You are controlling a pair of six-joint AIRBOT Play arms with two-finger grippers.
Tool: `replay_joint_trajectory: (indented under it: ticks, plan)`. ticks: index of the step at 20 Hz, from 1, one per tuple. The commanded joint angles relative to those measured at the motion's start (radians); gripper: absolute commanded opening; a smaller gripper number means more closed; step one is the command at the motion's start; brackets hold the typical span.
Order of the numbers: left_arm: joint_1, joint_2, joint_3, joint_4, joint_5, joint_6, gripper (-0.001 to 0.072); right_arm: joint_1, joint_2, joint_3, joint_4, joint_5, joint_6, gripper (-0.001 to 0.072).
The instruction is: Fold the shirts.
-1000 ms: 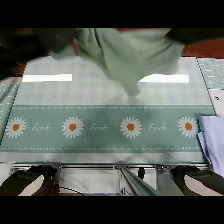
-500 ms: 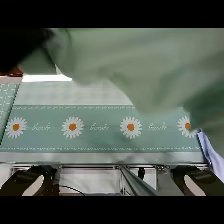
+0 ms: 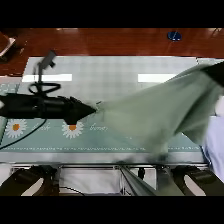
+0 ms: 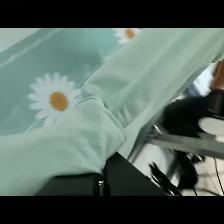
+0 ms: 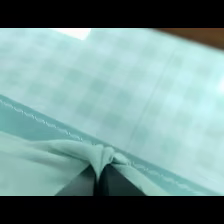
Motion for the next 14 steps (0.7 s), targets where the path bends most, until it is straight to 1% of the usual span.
replay_joint_trajectory:
  ticks: [1, 4, 6, 7, 8, 9, 10, 11, 12, 14]
  plan:
    - [0.006, -0.069, -0.211, 0.015, 0.297, -0.009, 0.0017, 0.000, -0.132, -0.221, 0.048, -0.216, 0.002, 0.0020]
    - [0.006, -0.211, -0.233, 0.011, 0.459, -0.009, 0.0018, 0.000, -0.367, -0.209, 0.132, -0.353, -0.002, 0.0020]
    - [0.005, -0.314, -0.233, -0.033, 0.560, -0.009, 0.0018, 0.000, -0.534, -0.157, 0.219, -0.388, -0.002, 0.0021]
    - [0.005, -0.356, -0.231, -0.077, 0.586, -0.009, 0.0032, 0.000, -0.605, -0.127, 0.267, -0.388, -0.003, 0.0032]
    - [0.005, -0.396, -0.222, -0.117, 0.588, -0.009, 0.0176, 0.000, -0.669, -0.093, 0.309, -0.387, -0.013, 0.0137]
    - [0.005, -0.425, -0.206, -0.129, 0.569, -0.008, 0.0437, 0.000, -0.727, -0.054, 0.337, -0.383, -0.024, 0.0349]
    - [0.010, -0.445, -0.183, -0.113, 0.538, -0.005, 0.0506, -0.004, -0.769, -0.010, 0.339, -0.371, -0.028, 0.0417]
    - [0.034, -0.451, -0.153, -0.066, 0.494, -0.005, 0.0506, -0.019, -0.797, 0.037, 0.336, -0.335, -0.028, 0.0417]
    - [0.077, -0.446, -0.118, -0.016, 0.422, -0.010, 0.0506, -0.047, -0.805, 0.076, 0.332, -0.294, -0.028, 0.0416]
    - [0.228, -0.433, -0.035, 0.042, 0.203, -0.066, 0.0506, -0.150, -0.785, 0.136, 0.296, -0.184, -0.045, 0.0415]
